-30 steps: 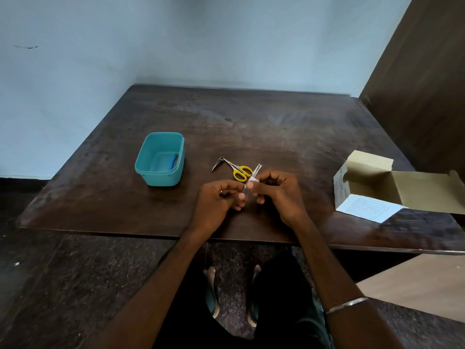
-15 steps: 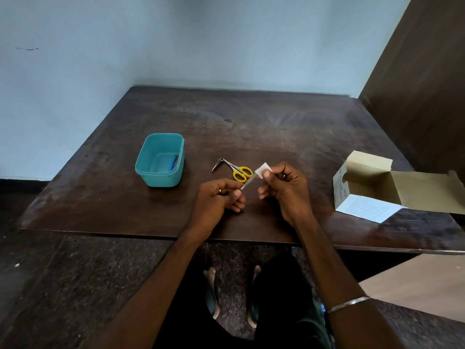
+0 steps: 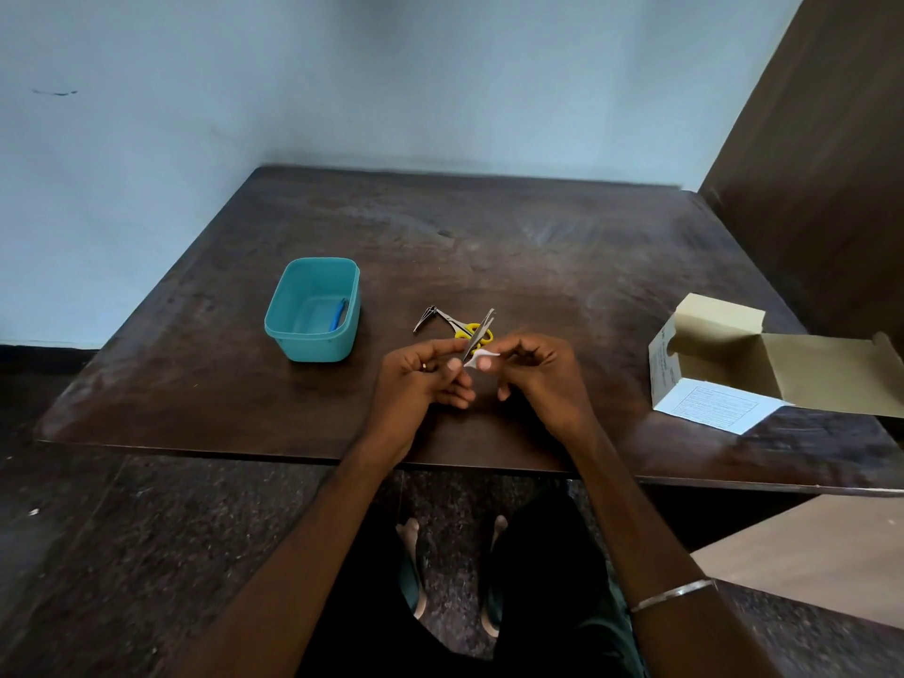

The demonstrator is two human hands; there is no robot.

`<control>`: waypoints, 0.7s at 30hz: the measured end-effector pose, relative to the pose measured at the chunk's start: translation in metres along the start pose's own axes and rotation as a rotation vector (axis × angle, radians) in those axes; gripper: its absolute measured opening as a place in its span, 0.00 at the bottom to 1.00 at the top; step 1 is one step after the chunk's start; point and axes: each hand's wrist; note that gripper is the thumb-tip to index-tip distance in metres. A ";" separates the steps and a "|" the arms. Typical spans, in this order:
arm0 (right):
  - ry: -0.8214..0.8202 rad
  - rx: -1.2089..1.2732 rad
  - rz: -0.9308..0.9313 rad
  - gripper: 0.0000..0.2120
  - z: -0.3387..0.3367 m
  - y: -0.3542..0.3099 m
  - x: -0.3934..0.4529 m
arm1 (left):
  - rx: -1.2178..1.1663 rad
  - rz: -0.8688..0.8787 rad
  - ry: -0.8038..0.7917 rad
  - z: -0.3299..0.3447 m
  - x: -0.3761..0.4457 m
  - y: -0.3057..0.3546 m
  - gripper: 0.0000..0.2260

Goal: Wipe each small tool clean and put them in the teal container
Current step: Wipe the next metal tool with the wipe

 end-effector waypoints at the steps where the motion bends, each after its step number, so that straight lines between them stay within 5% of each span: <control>1: -0.002 -0.011 0.003 0.07 0.001 0.001 0.000 | 0.004 0.003 -0.009 -0.001 0.000 0.000 0.12; 21: 0.071 0.014 0.040 0.12 -0.001 0.009 0.004 | 0.116 0.043 -0.107 -0.003 0.003 -0.004 0.15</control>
Point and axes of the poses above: each hand's wrist, its own x-axis towards the middle knuckle, its own z-axis out of the palm, y = z × x, and after that the axes turned 12 degrees about y, right-handed
